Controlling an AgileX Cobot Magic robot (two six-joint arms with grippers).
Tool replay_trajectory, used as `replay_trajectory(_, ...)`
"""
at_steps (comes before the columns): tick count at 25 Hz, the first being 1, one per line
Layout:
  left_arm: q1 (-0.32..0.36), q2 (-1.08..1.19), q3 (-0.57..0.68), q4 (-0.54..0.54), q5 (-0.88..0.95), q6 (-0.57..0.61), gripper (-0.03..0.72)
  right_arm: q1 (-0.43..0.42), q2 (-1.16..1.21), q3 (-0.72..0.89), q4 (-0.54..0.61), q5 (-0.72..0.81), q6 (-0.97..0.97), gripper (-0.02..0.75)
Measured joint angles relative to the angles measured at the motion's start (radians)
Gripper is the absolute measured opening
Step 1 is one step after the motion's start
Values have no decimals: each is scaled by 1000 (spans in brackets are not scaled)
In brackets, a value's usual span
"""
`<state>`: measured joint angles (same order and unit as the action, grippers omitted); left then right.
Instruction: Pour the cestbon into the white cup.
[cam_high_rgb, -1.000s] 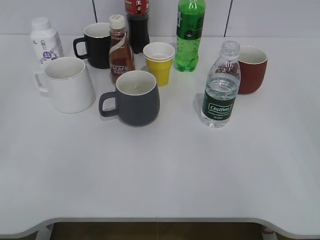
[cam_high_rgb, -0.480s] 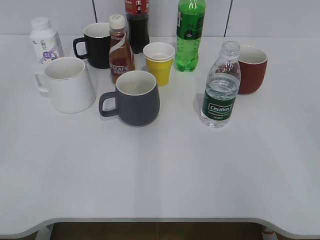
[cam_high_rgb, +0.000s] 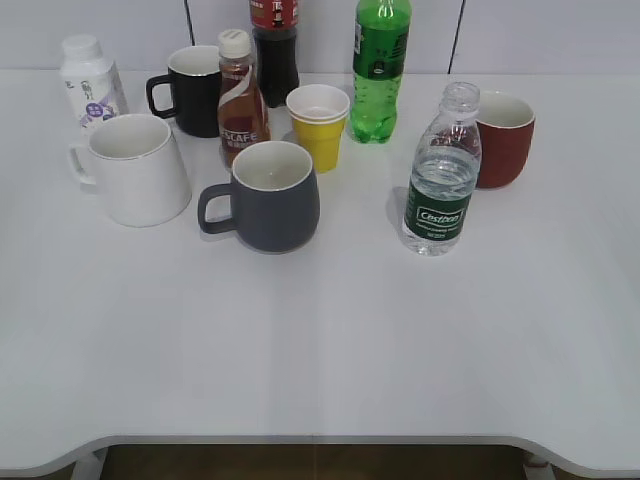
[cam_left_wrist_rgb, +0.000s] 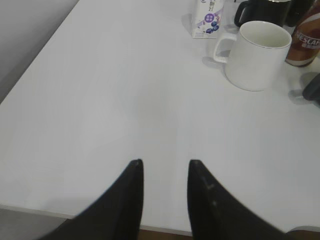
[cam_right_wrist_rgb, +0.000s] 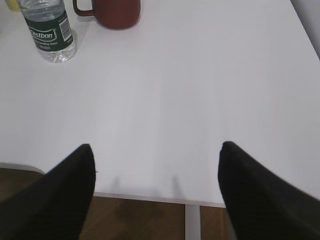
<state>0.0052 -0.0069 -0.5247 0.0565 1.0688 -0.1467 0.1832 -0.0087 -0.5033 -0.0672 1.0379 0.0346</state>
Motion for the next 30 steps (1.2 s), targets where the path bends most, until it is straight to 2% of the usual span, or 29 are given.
replay_trajectory(7,0,0,-14,-18,-45,0,232,0,0,0,0,0,0,575)
replay_trajectory(13,0,56,-6,-47,-481,0,232,0,0,0,0,0,0,575)
replay_trajectory(18,0,188,56,-25,-859,0,232,0,0,0,0,0,0,575)
replay_trajectory(25,0,569,164,106,-1231,0,239,0,0,0,1,0,0,575)
replay_trajectory(30,0,992,192,166,-1579,0,241,0,0,0,3,0,0,575)
